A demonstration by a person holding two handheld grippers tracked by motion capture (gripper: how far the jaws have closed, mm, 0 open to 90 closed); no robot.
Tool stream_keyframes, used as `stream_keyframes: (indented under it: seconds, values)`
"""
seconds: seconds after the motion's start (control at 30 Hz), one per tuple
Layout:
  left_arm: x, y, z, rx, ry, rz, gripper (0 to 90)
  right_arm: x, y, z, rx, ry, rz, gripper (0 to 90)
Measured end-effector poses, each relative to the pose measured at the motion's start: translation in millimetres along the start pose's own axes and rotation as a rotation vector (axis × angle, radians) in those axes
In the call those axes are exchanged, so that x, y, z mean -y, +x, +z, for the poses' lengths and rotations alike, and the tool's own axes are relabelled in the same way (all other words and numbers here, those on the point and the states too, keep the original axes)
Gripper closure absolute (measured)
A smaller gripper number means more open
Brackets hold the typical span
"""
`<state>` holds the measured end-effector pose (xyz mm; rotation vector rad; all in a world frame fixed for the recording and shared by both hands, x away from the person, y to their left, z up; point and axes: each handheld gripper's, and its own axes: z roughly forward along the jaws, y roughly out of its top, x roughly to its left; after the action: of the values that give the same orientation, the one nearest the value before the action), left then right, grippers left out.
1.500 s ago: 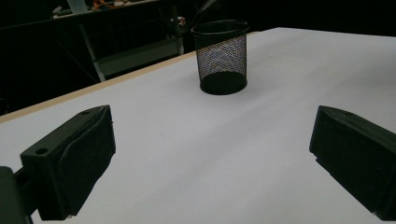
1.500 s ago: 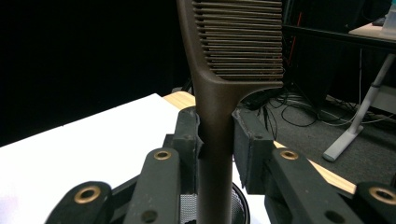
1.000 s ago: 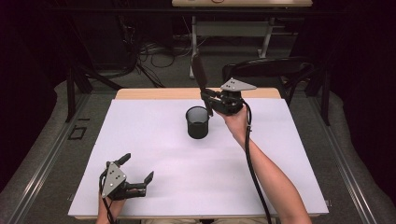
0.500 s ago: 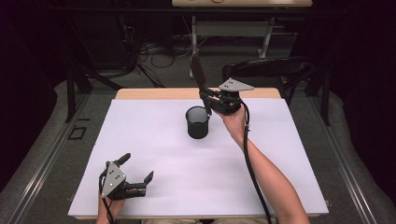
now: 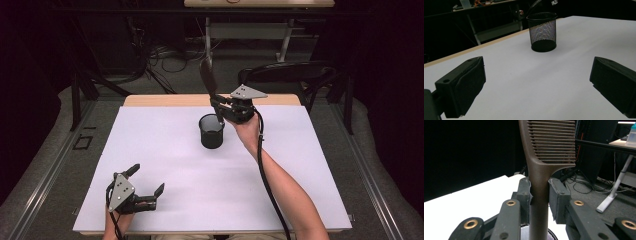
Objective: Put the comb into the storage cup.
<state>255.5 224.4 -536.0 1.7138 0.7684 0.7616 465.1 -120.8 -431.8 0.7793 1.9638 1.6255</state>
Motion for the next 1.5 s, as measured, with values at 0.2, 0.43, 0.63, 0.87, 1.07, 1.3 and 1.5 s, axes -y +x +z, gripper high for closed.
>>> stream_keyframes:
  seconds: [0.2,0.43,0.63,0.87,1.07,1.3,1.5]
  values:
    - [-0.1,-0.4,-0.5,-0.001,0.001,-0.001,0.4,-0.2,2.7,5.0,-0.002,0.004,-0.01,72.9]
    - [0.7,1.0,-1.9,-0.005,-0.001,-0.002,0.4,4.4,4.0,12.0,-0.004,0.006,-0.008,73.0]
    - [0.5,0.7,-2.7,-0.011,-0.001,-0.001,0.4,6.5,5.3,16.0,-0.009,0.0,-0.005,72.9]
    - [0.6,0.7,-1.7,-0.006,0.002,0.003,0.3,8.3,7.2,19.5,-0.013,-0.009,-0.005,73.0]
    - [0.6,0.8,-2.4,-0.006,0.001,0.002,0.4,11.5,7.0,23.1,-0.007,0.002,-0.005,72.9]
    - [0.6,0.7,-2.0,-0.004,0.002,0.0,0.3,14.2,6.0,25.4,-0.003,0.011,-0.003,72.9]
    - [0.9,0.6,-1.7,-0.008,0.003,0.001,0.4,14.9,6.3,26.7,-0.005,0.016,-0.012,72.9]
